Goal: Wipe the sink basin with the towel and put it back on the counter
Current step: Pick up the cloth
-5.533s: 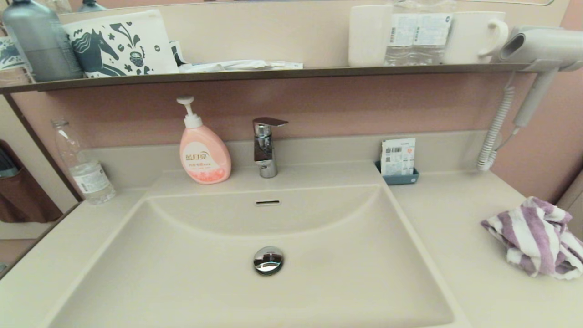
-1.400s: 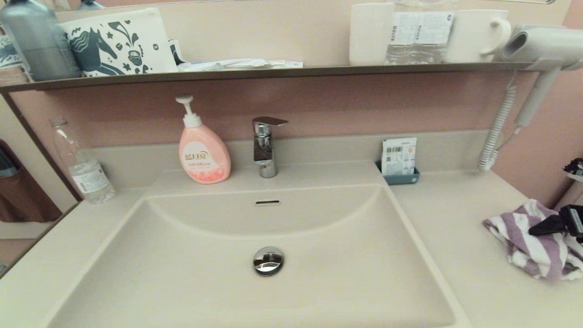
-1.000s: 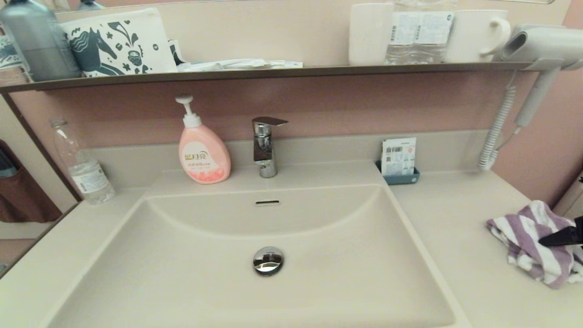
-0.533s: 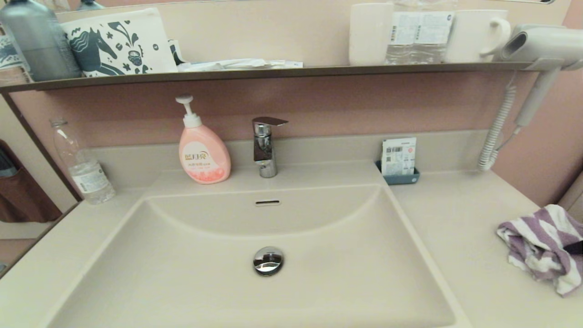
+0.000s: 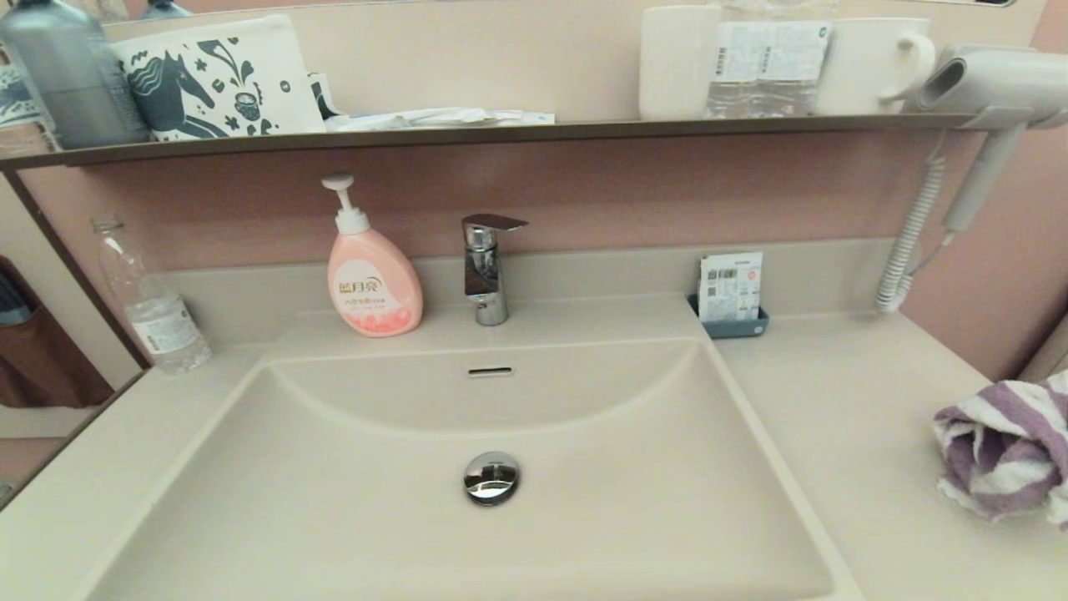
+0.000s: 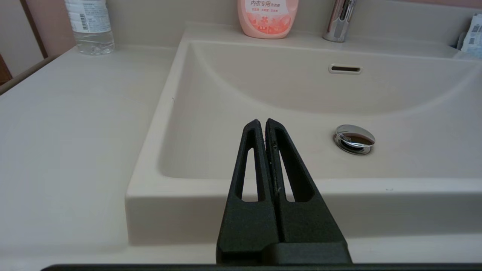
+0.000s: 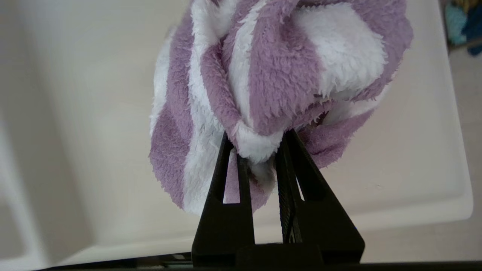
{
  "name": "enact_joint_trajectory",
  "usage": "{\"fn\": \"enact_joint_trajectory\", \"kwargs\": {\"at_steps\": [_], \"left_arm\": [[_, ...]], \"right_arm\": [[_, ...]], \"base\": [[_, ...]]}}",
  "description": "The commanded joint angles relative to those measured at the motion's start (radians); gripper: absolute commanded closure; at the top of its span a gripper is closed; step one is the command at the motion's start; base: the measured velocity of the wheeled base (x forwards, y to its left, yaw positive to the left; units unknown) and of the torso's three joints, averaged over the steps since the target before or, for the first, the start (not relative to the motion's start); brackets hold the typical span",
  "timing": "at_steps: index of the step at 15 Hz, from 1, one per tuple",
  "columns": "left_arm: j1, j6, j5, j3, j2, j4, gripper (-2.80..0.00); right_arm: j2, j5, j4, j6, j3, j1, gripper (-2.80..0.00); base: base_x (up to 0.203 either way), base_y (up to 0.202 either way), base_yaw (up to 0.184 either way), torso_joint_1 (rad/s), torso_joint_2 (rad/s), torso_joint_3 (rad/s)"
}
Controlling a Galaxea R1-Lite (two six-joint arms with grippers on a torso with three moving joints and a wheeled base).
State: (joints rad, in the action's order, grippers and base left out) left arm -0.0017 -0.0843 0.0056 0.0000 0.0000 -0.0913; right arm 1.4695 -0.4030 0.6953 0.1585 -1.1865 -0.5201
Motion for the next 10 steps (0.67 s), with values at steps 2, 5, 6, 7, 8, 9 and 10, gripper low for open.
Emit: {"fn": "enact_joint_trajectory", "kwargs": {"at_steps": [2, 5, 6, 7, 8, 9, 10], "left_arm": [[0.0, -0.002, 0.001, 0.0, 0.002, -0.001, 0.0], [0.0, -0.001, 0.001, 0.0, 0.002, -0.001, 0.0], [0.0, -0.002, 0.001, 0.0, 0.002, -0.001, 0.0], [0.0, -0.002, 0.001, 0.0, 0.002, -0.001, 0.0], [0.0, -0.001, 0.001, 0.0, 0.002, -0.001, 0.0], [0.0, -0.002, 0.001, 0.0, 0.002, -0.001, 0.0], [0.0, -0.002, 0.001, 0.0, 0.002, -0.001, 0.0]], "right_arm": [[-0.071, -0.004, 0.075, -0.07, -0.149, 0.059, 0.0], [-0.16, -0.021, 0.164, -0.247, -0.307, 0.242, 0.0], [-0.189, -0.023, 0.172, -0.298, -0.344, 0.311, 0.0], [-0.211, -0.024, 0.178, -0.348, -0.37, 0.369, 0.0], [-0.237, -0.024, 0.18, -0.407, -0.382, 0.461, 0.0], [-0.26, -0.023, 0.181, -0.456, -0.389, 0.546, 0.0], [-0.275, -0.02, 0.18, -0.507, -0.395, 0.621, 0.0]], "base": [[0.0, 0.0, 0.0, 0.0, 0.0, 0.0], [0.0, 0.0, 0.0, 0.0, 0.0, 0.0], [0.0, 0.0, 0.0, 0.0, 0.0, 0.0], [0.0, 0.0, 0.0, 0.0, 0.0, 0.0], [0.0, 0.0, 0.0, 0.0, 0.0, 0.0], [0.0, 0.0, 0.0, 0.0, 0.0, 0.0], [0.0, 0.0, 0.0, 0.0, 0.0, 0.0]]}}
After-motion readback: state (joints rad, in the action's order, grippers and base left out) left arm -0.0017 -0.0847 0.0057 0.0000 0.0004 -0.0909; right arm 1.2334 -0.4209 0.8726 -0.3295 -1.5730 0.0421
